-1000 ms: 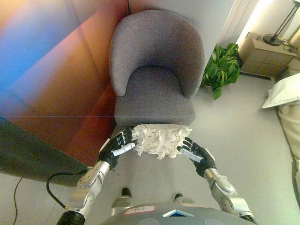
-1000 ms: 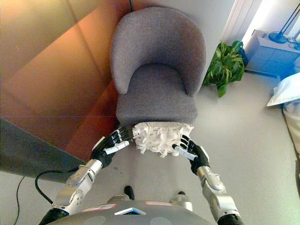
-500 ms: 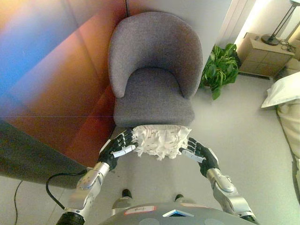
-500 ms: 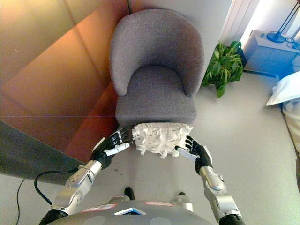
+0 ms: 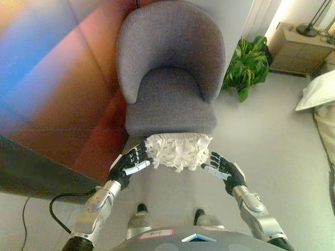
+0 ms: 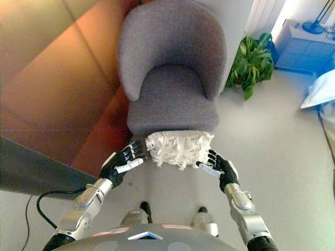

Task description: Pick up the pillow and put it on the sofa.

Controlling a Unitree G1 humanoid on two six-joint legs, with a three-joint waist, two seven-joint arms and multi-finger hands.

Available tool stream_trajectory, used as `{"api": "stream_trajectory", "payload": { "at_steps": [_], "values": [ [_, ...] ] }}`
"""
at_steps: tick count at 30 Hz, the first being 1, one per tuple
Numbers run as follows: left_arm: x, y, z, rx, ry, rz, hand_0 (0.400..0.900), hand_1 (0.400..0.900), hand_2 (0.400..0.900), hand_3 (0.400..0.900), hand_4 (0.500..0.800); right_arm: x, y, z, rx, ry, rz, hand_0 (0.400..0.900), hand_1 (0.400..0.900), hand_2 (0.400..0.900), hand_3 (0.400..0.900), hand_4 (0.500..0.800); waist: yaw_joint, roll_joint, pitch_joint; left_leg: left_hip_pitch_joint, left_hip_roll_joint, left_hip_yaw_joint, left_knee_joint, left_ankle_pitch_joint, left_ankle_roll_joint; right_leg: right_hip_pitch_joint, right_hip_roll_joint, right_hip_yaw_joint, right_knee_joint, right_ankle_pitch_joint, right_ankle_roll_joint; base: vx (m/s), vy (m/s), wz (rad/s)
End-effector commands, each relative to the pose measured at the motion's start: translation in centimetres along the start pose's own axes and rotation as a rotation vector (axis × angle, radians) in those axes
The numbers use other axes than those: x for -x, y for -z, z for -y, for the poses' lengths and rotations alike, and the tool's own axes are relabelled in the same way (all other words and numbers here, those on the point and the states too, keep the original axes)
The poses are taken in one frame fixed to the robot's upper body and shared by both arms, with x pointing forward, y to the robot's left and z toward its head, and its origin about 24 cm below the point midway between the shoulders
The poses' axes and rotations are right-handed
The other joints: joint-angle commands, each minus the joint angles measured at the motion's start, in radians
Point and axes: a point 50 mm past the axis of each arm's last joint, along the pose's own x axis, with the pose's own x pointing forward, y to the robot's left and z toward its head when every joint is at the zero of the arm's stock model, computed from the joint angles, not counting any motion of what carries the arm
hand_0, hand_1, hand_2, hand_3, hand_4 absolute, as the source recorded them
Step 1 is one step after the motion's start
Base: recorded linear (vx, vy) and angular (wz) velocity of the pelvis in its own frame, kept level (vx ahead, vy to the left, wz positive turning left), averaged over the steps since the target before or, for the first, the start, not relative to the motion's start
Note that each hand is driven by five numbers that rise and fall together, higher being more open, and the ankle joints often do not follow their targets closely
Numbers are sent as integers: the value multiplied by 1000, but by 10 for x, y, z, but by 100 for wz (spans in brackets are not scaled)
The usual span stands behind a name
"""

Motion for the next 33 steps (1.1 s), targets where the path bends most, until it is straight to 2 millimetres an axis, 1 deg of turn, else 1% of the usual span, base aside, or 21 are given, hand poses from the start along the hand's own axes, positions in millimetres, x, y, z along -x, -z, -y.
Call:
{"api": "stream_trajectory", "payload": {
  "at_steps": [1,4,6,7,8,9,12,13,15,16,17,18,19,21,22,23,25,28,29,31,33],
  "values": [
    [-4,-44,3,-45,60,234,900,900,900,900,800,-5,-49,8,32,-9,222,900,900,900,900,800,10,-6,10,-52,54,-29,189,-32,40,31,71,-25,14,-7,-54,262,105,-8],
    [-5,-46,5,-48,73,241,900,900,900,900,800,-3,-48,6,34,-21,217,900,900,900,900,800,26,38,18,-46,68,-28,-51,28,22,55,89,-26,35,-50,-36,303,194,-9],
    [-3,-45,6,-36,67,255,900,900,900,900,800,0,-48,4,44,-46,237,900,900,900,900,800,41,59,25,-54,88,-14,-200,101,1,99,96,-23,37,-78,-29,400,206,-23],
    [-2,-44,6,-23,60,256,900,900,900,900,800,1,-47,4,47,-56,240,900,900,900,900,800,49,64,27,-69,94,-9,-231,138,-9,123,100,-20,35,-88,-27,306,136,-20],
    [-2,-43,6,-23,60,255,900,900,900,900,800,1,-47,4,47,-56,240,900,900,900,900,800,48,63,28,-67,93,-9,-232,138,-10,126,99,-21,35,-90,-27,496,207,-43],
    [2,-38,4,3,34,251,900,900,900,900,800,3,-44,3,52,-78,236,900,900,900,900,800,67,71,28,-133,108,-16,-251,188,-25,181,102,-13,37,-124,-26,531,238,-46],
    [5,-35,3,20,18,265,900,900,900,900,800,1,-44,3,73,-91,221,900,900,900,900,800,86,76,23,-172,126,11,-233,207,-29,239,88,-10,68,-189,-15,553,284,-44],
    [4,-38,2,16,21,272,900,900,900,900,800,-1,-45,4,77,-90,219,900,900,900,900,800,88,68,17,-166,124,30,-226,144,-6,249,68,-7,92,-197,0,509,254,-25],
    [2,-40,-3,19,9,254,900,900,900,900,800,-4,-42,5,67,-69,198,900,900,900,900,800,91,45,7,-164,101,52,-189,67,16,269,19,-15,154,-233,29,542,292,-11],
    [-1,-42,-7,3,-5,244,900,900,900,900,800,-4,-39,5,31,-42,176,900,900,900,900,800,100,27,1,-189,77,57,-136,34,57,279,-13,-9,204,-190,56,361,242,-2],
    [-1,-42,-7,3,-5,244,900,900,900,900,800,-4,-39,5,31,-42,176,900,900,900,900,800,100,25,1,-190,76,58,-134,32,57,279,-15,-9,205,-191,58,392,260,-1],
    [0,-45,-9,-31,15,242,900,900,900,900,800,-1,-35,6,-16,-35,158,900,900,900,900,800,112,-9,-16,-196,34,52,-104,-19,105,264,-57,6,312,-58,85,344,220,10],
    [0,-48,-6,-64,47,241,900,900,900,900,800,2,-33,3,-21,-33,160,900,900,900,900,800,115,-24,-28,-185,6,52,-108,-45,131,233,-75,15,384,18,101,490,338,21],
    [2,-47,-2,-69,82,231,900,900,900,900,800,8,-28,-3,-13,-19,170,900,900,900,900,800,120,-23,-46,-156,-51,28,-121,-86,176,167,-105,35,591,116,133,460,365,27],
    [2,-47,-3,-74,82,230,900,900,900,900,800,8,-28,-7,-11,-11,172,900,900,900,900,800,118,-14,-48,-126,-74,13,-129,-107,191,95,-122,44,698,154,132,491,384,17],
    [2,-48,-3,-94,74,233,900,900,900,900,800,6,-29,-10,1,2,174,900,900,900,900,800,111,-2,-46,-88,-89,13,-136,-127,203,12,-135,39,761,152,114,432,308,14],
    [-1,-54,-4,-98,53,241,900,900,900,900,800,3,-35,-14,7,17,188,900,900,900,900,800,96,9,-38,-40,-97,22,-154,-132,208,-90,-129,6,741,111,87,372,147,19],
    [-5,-66,-3,-111,75,268,900,900,900,900,800,3,-44,-15,32,27,247,900,900,900,900,800,83,22,-5,2,-86,15,-161,-142,188,-163,-110,-79,541,41,44,277,-98,29],
    [-8,-70,-3,-119,82,277,900,900,900,900,800,2,-46,-13,31,31,263,900,900,900,900,800,78,18,8,9,-80,20,-153,-153,178,-174,-124,-97,458,67,47,211,-255,39],
    [-11,-74,-3,-120,86,282,900,900,900,900,800,0,-49,-11,23,38,285,900,900,900,900,800,57,-1,33,36,-68,32,-134,-188,152,-187,-174,-106,258,171,80,282,-309,47],
    [-11,-72,-3,-120,86,275,900,900,900,900,800,0,-50,-9,29,39,293,900,900,900,900,800,34,-18,40,53,-48,22,-106,-232,129,-208,-212,-64,65,249,114,373,-338,66]
  ]
}}
